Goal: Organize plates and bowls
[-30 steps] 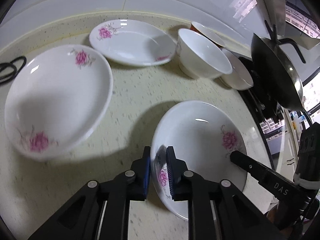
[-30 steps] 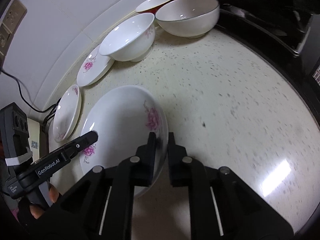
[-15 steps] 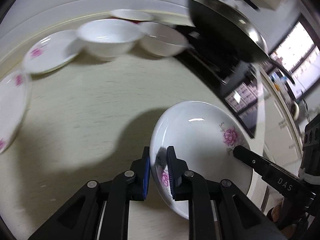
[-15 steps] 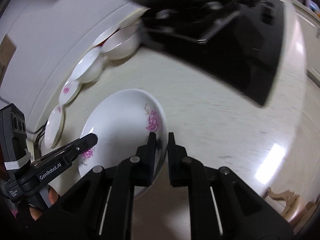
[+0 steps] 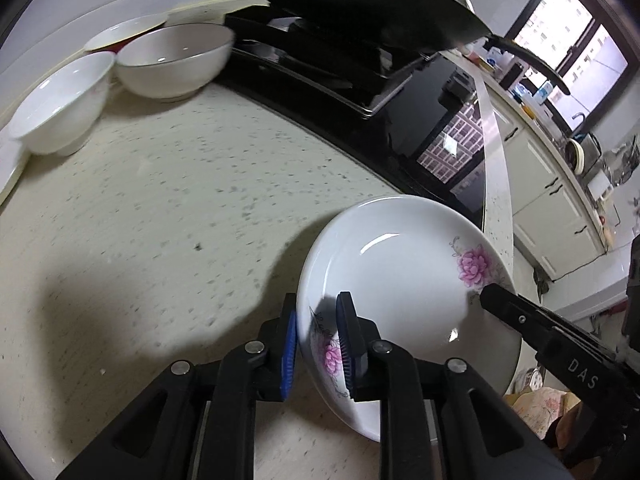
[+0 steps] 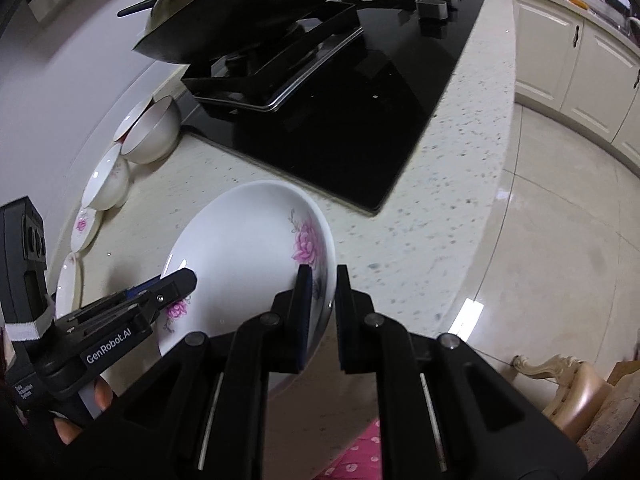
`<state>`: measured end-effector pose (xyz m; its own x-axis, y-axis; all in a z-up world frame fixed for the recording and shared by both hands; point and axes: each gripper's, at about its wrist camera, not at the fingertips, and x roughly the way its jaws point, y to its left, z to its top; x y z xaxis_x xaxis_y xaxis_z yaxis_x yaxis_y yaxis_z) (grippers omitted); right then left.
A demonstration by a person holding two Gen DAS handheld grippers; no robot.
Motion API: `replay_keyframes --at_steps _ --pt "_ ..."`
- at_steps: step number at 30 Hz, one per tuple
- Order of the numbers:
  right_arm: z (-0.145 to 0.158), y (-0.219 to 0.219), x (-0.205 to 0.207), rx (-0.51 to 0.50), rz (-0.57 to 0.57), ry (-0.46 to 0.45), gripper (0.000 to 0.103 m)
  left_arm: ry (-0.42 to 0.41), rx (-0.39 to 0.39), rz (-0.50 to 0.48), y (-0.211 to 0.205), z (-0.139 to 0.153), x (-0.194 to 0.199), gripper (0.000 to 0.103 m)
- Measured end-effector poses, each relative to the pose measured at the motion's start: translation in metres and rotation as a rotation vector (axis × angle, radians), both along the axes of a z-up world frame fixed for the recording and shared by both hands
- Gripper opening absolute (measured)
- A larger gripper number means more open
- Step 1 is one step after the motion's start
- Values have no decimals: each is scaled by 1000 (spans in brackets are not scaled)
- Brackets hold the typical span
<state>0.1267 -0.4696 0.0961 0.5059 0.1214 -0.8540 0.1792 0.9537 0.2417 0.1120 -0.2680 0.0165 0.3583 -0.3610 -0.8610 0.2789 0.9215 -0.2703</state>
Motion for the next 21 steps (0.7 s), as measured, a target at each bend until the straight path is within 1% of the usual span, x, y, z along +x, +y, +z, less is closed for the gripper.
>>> replay_keyframes --at_steps 5,9,11,12,13,14,15,16,17,19,21 --pt "-4 -9 3 -9 -29 5 14 -14 19 -38 -13 1 2 20" --pt "-7 -17 -1 7 -55 24 15 -53 48 -76 -27 0 1 20" --pt "-8 -17 -2 1 -67 41 19 -74 59 -88 -26 1 -4 23" --pt "-8 -18 -4 -8 -75 44 19 -84 66 -96 -27 2 -5 27" --pt "-6 -18 -6 -10 -83 41 20 -88 83 -101 -29 2 -6 38" --pt "-5 -19 -7 -8 -88 36 23 -88 102 -100 -29 1 -6 45" --pt "-3 -19 -8 -11 -96 30 27 -89 113 -96 -27 1 -7 54" --pt "1 -21 -10 -21 -106 21 37 -97 115 -88 -23 2 -10 55" --pt "7 -21 -12 -39 -123 3 50 -107 114 -72 -17 3 -12 56" --pt "16 -22 -16 -56 -139 -32 58 -112 101 -36 0 7 -16 56" --pt "28 -20 -21 -72 -146 -69 58 -115 62 -5 14 12 -20 63"
